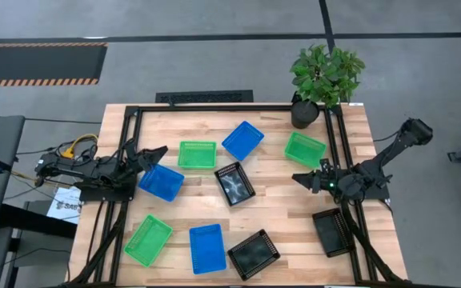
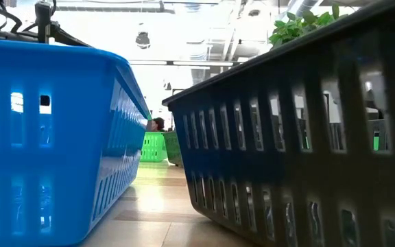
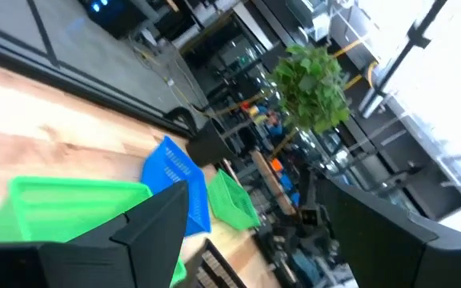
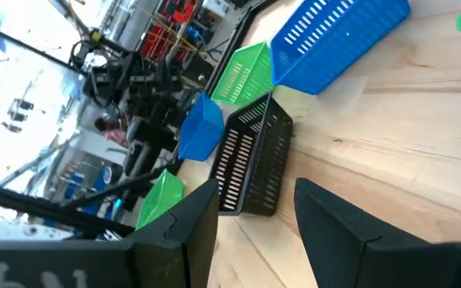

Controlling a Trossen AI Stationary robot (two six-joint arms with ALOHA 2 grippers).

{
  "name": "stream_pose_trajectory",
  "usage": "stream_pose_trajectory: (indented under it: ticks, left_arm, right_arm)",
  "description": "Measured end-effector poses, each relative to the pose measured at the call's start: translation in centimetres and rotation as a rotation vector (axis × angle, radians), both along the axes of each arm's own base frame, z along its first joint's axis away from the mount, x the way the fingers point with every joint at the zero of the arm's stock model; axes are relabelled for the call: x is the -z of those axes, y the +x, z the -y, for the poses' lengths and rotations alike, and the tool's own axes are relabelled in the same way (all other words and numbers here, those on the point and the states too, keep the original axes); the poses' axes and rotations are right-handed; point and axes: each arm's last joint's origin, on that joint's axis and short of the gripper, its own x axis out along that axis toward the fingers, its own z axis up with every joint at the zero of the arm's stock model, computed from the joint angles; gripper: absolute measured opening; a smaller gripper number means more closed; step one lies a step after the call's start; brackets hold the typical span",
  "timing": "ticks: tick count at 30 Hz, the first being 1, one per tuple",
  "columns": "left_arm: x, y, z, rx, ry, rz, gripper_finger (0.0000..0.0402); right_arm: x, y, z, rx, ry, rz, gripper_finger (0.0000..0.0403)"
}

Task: Stack baskets by color
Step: Stack the bottom right black bin on the top black bin

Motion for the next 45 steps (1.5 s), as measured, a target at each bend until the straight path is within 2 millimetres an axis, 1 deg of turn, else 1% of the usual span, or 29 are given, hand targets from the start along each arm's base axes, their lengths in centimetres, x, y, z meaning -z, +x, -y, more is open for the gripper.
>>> stream_pose_trajectory:
  ticks: [6, 10, 14, 15, 17, 20, 23, 25, 29, 32, 34, 38, 40, 42, 45]
  left_arm:
    - [0.0, 0.1, 0.2, 0.087, 0.01, 0.0, 0.0279]
    - [-0.2, 0.1, 0.3, 0.115, 0.005, 0.02, 0.0279]
    - [-0.7, 0.2, 0.5, 0.195, -0.007, 0.08, 0.0279]
    - [-0.9, 0.2, 0.5, 0.219, -0.016, 0.106, 0.0279]
    - [-1.5, 0.1, 0.7, 0.266, -0.023, 0.177, 0.0279]
    - [-2.9, -0.3, 0.7, 0.304, -0.015, 0.272, 0.0279]
    - [-4.9, -0.7, 0.6, 0.303, 0.025, 0.276, 0.0279]
    - [-6.6, -0.8, 0.6, 0.295, 0.061, 0.248, 0.0279]
    - [-9.8, -0.5, 0.6, 0.285, 0.07, 0.107, 0.0279]
    - [-11.6, 0.3, 0.8, 0.31, 0.022, -0.103, 0.0279]
    - [-12.6, 0.9, 1.0, 0.332, -0.01, -0.269, 0.0279]
    - [-14.5, 2.3, 1.4, 0.347, -0.027, -0.562, 0.0279]
    - [-15.4, 3.1, 1.5, 0.34, -0.026, -0.677, 0.0279]
    - [-15.7, 4.1, 1.7, 0.335, -0.009, -0.793, 0.0279]
    - [-15.9, 5.8, 2.0, 0.33, 0.033, -0.902, 0.0279]
  right_arm:
    - [0.0, 0.0, 0.0, -0.003, -0.004, -0.002, 0.0189]
    - [-0.1, 0.0, 0.0, 0.004, 0.002, 0.005, 0.0189]
    - [-1.0, 0.4, 0.4, 0.05, 0.055, 0.099, 0.0189]
    - [-1.6, 0.5, 0.5, 0.056, 0.051, 0.133, 0.0189]
    - [-2.7, 0.8, 0.7, 0.066, -0.023, 0.155, 0.0189]
    - [-5.9, 1.1, 1.0, 0.094, -0.148, 0.222, 0.0189]
    - [-8.8, 1.2, 1.4, 0.132, -0.285, 0.227, 0.0189]
    - [-10.8, 1.2, 1.8, 0.152, -0.365, 0.228, 0.0189]
    - [-14.0, 1.2, 2.3, 0.187, -0.479, 0.166, 0.0189]
    - [-16.0, 1.0, 2.7, 0.184, -0.496, 0.089, 0.0188]
    - [-16.9, 1.0, 2.7, 0.17, -0.494, 0.021, 0.0186]
    - [-17.8, 1.2, 2.6, 0.134, -0.469, -0.11, 0.0178]
    - [-17.9, 1.6, 2.4, 0.108, -0.451, -0.174, 0.0174]
    - [-17.9, 2.0, 2.2, 0.07, -0.433, -0.23, 0.0171]
    - [-17.2, 3.1, 1.7, 0.028, -0.412, -0.323, 0.0166]
